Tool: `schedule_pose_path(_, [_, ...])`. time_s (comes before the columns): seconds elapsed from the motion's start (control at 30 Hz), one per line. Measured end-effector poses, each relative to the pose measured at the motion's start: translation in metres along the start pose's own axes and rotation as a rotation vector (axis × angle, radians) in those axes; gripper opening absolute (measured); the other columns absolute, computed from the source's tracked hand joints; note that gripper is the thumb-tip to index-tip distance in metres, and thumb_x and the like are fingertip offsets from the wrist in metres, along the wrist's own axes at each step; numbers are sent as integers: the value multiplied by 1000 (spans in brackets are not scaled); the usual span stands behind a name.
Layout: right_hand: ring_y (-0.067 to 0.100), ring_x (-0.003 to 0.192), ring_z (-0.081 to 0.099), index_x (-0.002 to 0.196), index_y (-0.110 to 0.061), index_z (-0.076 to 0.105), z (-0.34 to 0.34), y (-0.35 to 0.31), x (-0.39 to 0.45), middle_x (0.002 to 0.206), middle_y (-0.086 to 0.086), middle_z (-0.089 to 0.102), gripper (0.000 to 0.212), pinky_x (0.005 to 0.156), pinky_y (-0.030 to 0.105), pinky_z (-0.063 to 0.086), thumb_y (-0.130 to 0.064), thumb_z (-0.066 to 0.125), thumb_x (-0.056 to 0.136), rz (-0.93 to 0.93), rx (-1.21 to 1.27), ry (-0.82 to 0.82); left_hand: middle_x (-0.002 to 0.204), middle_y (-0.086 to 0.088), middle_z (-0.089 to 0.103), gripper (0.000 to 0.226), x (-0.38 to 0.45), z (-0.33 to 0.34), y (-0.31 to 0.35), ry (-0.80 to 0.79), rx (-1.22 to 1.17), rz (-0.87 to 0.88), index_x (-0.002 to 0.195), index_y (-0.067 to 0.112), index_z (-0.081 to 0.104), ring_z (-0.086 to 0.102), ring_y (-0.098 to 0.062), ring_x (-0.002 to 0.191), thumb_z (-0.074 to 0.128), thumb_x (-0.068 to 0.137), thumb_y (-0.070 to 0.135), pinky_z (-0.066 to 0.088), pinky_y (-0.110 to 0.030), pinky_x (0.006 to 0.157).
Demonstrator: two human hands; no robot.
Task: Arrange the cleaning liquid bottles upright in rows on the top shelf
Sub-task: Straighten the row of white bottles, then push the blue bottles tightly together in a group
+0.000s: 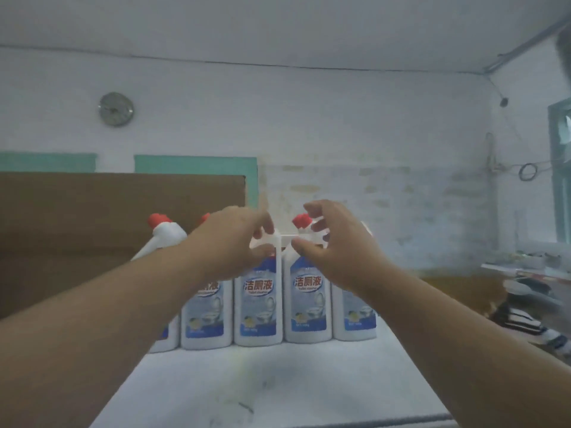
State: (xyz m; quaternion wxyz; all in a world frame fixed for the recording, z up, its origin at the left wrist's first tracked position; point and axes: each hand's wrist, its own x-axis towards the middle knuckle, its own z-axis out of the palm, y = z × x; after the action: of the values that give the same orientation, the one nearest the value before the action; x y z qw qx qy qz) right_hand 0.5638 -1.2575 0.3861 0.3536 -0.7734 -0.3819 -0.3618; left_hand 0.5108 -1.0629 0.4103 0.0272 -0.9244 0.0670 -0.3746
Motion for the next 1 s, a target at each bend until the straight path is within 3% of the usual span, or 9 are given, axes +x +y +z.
schedule_pose_path(0.1, [5, 104, 55, 135, -24, 50, 18, -31, 0, 125, -8, 55, 55, 92, 26, 50, -37, 73, 86, -85, 92, -52, 97, 17, 59, 19, -45, -16, -18, -38, 51, -106, 107, 36, 60, 56, -8, 91, 65, 90, 44, 49, -34, 86])
schedule_pose_path(0.23, [5, 100, 55, 129, -25, 52, 49, -90, -1, 116, -10, 56, 50, 84, 22, 46, -40, 72, 86, -187, 204, -123, 96, 16, 57, 19, -111, -45, -50, -78, 107, -242, 105, 37, 59, 55, -10, 91, 65, 89, 45, 45, -27, 75])
schedule_pose_path(0.4, [2, 98, 52, 126, -24, 50, 95, -188, -2, 113, -13, 53, 46, 73, 8, 37, -42, 70, 88, -306, 308, -223, 108, 9, 61, 26, -202, -101, -95, -138, 160, -472, 112, 32, 62, 59, -14, 99, 65, 90, 45, 52, -36, 88])
schedule_pose_path(0.63, [12, 97, 57, 111, -24, 51, 176, -363, -12, 108, -8, 58, 32, 77, 20, 45, -34, 71, 88, -477, 435, -304, 108, 16, 53, 28, -352, -184, -190, -170, 276, -688, 116, 37, 56, 52, -8, 98, 61, 92, 50, 46, -28, 86])
schedule_pose_path(0.73, [15, 101, 57, 121, -19, 55, 216, -443, -18, 117, -2, 61, 38, 86, 32, 50, -36, 69, 90, -529, 476, -358, 109, 15, 55, 32, -413, -223, -236, -190, 359, -772, 119, 37, 55, 51, -9, 100, 59, 92, 54, 48, -30, 88])
schedule_pose_path(1.0, [15, 98, 58, 127, -21, 54, 316, -582, -7, 117, -4, 58, 40, 79, 25, 46, -38, 66, 93, -552, 548, -425, 114, 12, 56, 35, -511, -277, -351, -275, 432, -871, 123, 36, 54, 50, -10, 103, 57, 93, 54, 47, -30, 88])
